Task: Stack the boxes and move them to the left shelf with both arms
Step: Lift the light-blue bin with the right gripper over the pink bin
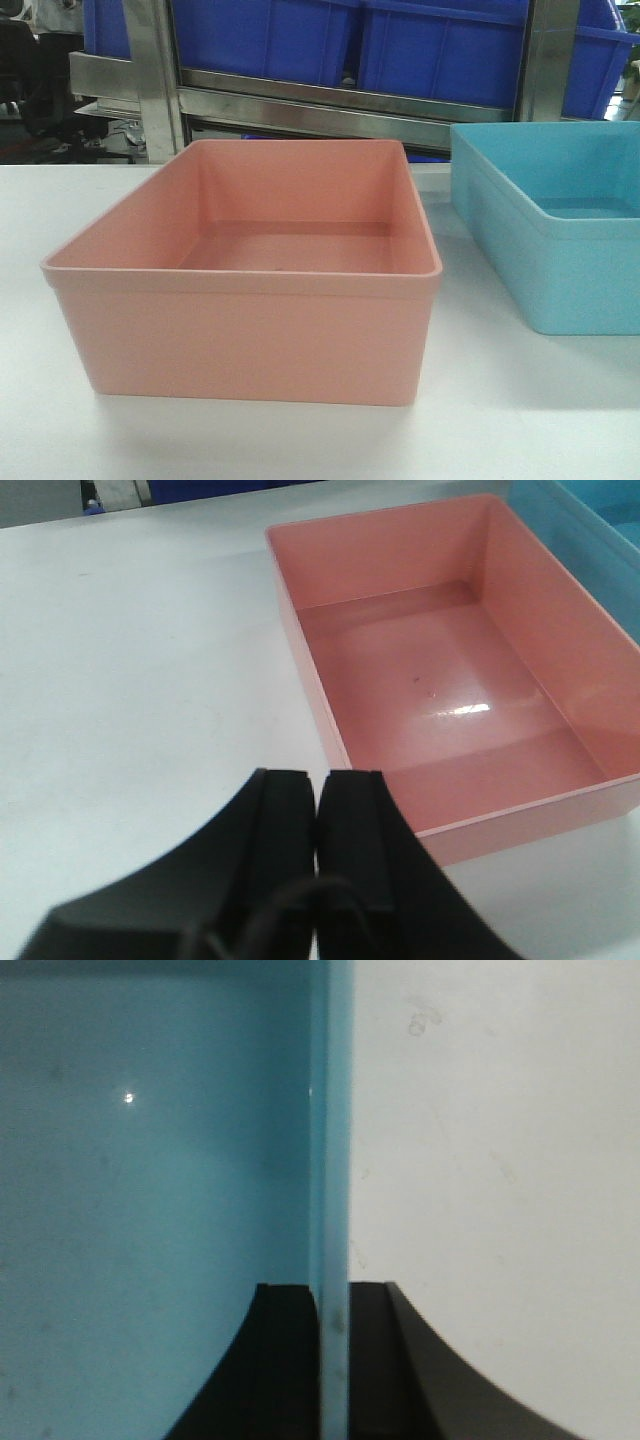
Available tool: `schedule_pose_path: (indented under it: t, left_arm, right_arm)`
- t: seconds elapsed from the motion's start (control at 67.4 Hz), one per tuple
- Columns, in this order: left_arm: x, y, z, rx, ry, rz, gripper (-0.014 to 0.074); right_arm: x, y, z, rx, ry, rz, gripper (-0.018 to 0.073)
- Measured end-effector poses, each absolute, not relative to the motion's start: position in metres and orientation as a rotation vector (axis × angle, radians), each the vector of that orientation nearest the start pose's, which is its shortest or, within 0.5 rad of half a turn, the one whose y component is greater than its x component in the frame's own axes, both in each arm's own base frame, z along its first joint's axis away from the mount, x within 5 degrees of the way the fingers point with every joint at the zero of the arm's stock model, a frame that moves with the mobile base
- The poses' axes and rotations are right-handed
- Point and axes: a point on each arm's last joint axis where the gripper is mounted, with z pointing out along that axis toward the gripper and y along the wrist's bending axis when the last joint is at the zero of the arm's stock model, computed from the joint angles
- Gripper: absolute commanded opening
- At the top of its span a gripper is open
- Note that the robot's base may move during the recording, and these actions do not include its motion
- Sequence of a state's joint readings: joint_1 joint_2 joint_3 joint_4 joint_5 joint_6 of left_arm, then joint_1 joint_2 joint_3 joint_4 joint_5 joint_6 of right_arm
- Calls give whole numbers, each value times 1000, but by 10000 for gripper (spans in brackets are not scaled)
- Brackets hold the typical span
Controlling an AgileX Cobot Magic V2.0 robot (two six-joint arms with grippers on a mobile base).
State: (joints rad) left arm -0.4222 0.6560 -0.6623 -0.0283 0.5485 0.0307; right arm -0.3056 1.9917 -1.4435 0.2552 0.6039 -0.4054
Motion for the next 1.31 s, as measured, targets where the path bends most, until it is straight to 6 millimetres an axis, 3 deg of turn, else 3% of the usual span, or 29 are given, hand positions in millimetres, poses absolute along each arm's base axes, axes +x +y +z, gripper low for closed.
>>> schedule_pose_path:
  t: [0.119,0.237,0.445,0.757,0.98,1.158,1.306]
  left_arm:
    - [117,-54,331,442,1990,-280,-13]
    - [117,-55,330,439,1998,-289,-13]
    - [116,-55,330,434,2009,-303,-13]
    - [116,-55,330,432,2010,-307,-13]
    - [116,-55,330,432,2010,-307,-13]
    - [116,-55,330,432,2010,-307,-13]
    - [116,-55,330,432,2010,-307,-13]
  right_arm:
    - [413,-116,198,93,2603,13,55]
    - [408,-114,214,113,2578,21,55]
    - [389,-108,272,158,2472,11,55]
    - [335,-86,354,340,2373,111,55]
    - [302,-43,391,525,2337,301,56]
    - [298,7,393,577,2388,462,56]
    - [293,56,391,570,2422,490,56]
